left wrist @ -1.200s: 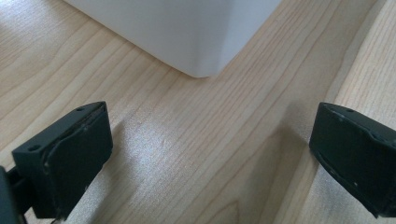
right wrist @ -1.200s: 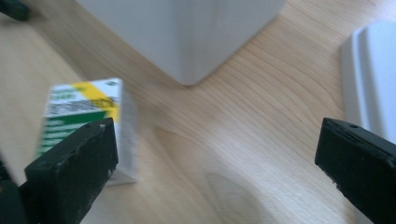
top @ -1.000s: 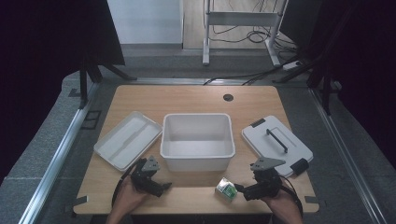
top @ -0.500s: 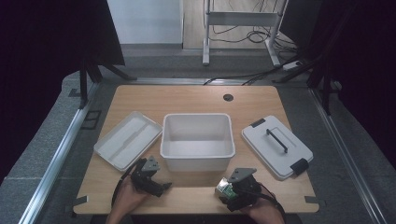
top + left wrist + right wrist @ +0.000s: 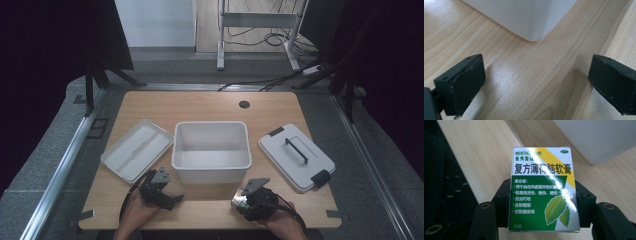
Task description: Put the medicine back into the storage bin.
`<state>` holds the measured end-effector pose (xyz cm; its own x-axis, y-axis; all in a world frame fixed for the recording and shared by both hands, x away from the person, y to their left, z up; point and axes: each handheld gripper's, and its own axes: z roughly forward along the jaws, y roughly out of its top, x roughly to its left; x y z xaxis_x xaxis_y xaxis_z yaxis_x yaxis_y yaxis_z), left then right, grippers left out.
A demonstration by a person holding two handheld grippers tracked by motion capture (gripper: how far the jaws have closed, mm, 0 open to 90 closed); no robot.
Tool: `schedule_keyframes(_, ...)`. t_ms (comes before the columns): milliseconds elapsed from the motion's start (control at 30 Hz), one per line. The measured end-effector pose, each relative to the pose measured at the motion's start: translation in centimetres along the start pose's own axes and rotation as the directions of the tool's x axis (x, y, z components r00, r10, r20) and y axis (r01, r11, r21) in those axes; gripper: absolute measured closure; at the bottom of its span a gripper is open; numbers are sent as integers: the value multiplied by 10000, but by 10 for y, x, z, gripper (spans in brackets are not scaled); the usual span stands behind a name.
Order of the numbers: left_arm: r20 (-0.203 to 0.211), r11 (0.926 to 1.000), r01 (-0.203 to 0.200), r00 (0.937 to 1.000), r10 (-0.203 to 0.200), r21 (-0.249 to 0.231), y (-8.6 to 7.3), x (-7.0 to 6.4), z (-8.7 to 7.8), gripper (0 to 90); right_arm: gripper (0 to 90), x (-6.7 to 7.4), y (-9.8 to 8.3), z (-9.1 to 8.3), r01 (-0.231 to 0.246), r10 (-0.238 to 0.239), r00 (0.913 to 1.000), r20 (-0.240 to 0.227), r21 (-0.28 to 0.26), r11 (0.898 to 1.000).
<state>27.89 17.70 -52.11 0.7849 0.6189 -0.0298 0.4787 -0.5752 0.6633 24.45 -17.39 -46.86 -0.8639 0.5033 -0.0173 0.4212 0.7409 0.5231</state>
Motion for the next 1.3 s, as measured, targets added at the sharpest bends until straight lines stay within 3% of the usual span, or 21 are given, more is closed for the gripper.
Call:
schedule_keyframes(300,-20,9999,74,10000,-74,-69,0,0,0,20,444,0,20,-29,323,-331,9981,-519,-168,9993)
schedule_keyframes(600,-31,9999,85,10000,-85,-82,0,0,0,23,445,0,45,-54,647,-674,9952,-716,-397,9971)
schedule_keyframes(967,-39,9999,97,9999,-97,-89,0,0,0,25,445,-14,70,-77,470,-528,9947,-888,-663,9967)
schedule_keyframes(1300,-26,9999,114,9999,-114,-116,0,0,0,29,446,-35,99,-91,257,-295,9987,-412,-910,9955)
